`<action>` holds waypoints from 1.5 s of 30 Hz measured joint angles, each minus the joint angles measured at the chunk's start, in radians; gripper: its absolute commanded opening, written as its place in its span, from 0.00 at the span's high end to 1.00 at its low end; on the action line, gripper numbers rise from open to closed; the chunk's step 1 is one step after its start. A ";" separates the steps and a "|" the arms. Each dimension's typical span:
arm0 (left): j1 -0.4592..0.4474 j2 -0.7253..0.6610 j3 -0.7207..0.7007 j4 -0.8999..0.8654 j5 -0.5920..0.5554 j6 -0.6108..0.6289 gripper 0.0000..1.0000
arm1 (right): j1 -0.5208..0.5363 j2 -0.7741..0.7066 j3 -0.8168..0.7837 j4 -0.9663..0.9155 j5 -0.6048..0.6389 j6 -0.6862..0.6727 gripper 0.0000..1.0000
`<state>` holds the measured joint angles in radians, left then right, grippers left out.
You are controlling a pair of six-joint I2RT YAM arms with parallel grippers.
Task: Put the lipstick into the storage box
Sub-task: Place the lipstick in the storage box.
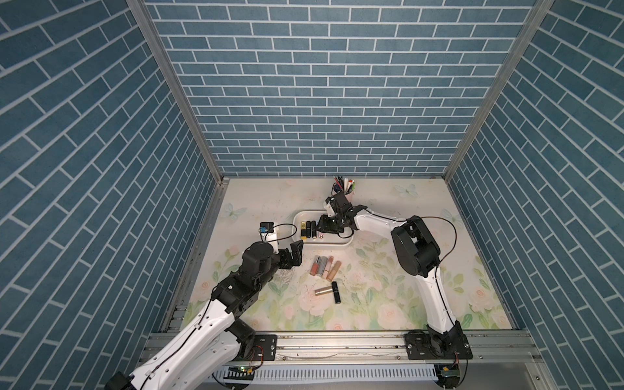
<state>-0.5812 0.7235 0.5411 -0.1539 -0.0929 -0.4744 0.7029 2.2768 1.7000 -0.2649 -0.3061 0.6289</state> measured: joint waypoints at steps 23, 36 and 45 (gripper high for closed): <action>0.000 -0.024 0.000 -0.014 0.008 -0.019 0.00 | 0.017 -0.223 -0.032 -0.005 0.018 -0.009 0.53; 0.000 -0.003 -0.011 0.003 0.082 -0.049 0.00 | 0.098 -0.479 -0.245 -0.096 0.112 -0.067 0.50; 0.000 0.040 -0.093 0.077 0.148 -0.103 0.00 | 0.208 -0.617 -0.468 -0.155 0.234 -0.076 0.48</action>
<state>-0.5816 0.7635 0.4484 -0.0769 0.0555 -0.5770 0.9112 1.6596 1.2316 -0.4202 -0.0719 0.5533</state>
